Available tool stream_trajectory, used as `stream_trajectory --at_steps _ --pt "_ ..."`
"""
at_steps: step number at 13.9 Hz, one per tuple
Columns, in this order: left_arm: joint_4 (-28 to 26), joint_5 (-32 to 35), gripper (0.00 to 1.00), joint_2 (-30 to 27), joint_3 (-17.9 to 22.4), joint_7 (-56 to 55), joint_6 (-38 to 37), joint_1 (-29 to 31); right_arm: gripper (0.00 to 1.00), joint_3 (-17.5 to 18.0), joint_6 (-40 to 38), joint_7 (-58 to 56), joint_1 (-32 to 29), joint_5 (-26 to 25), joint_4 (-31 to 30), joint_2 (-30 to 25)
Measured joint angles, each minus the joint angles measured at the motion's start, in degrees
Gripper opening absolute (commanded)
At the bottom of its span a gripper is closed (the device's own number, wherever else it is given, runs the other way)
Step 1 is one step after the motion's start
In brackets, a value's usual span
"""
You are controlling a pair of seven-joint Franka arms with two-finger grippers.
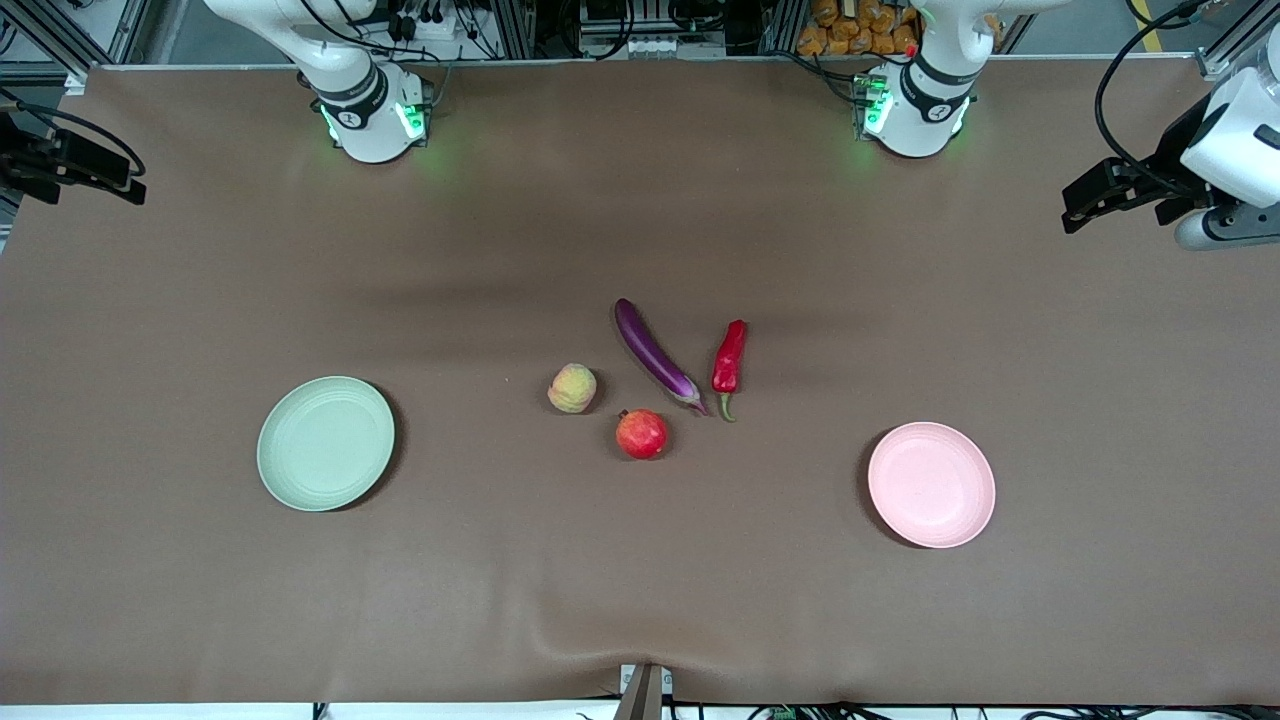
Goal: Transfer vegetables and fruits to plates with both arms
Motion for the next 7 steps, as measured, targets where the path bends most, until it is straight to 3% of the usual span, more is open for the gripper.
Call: stream_trajectory --at_steps 3,7 --pt "-1.1 0.0 1.00 0.0 -0.7 -0.1 0.4 0.0 1.00 -0.4 0.0 0.0 -0.1 0.0 0.0 0.0" --pt "-5.8 0.0 1.00 -0.4 -4.6 -4.1 5.6 0.0 1.00 -0.5 0.1 0.0 -0.1 0.0 0.0 0.0"
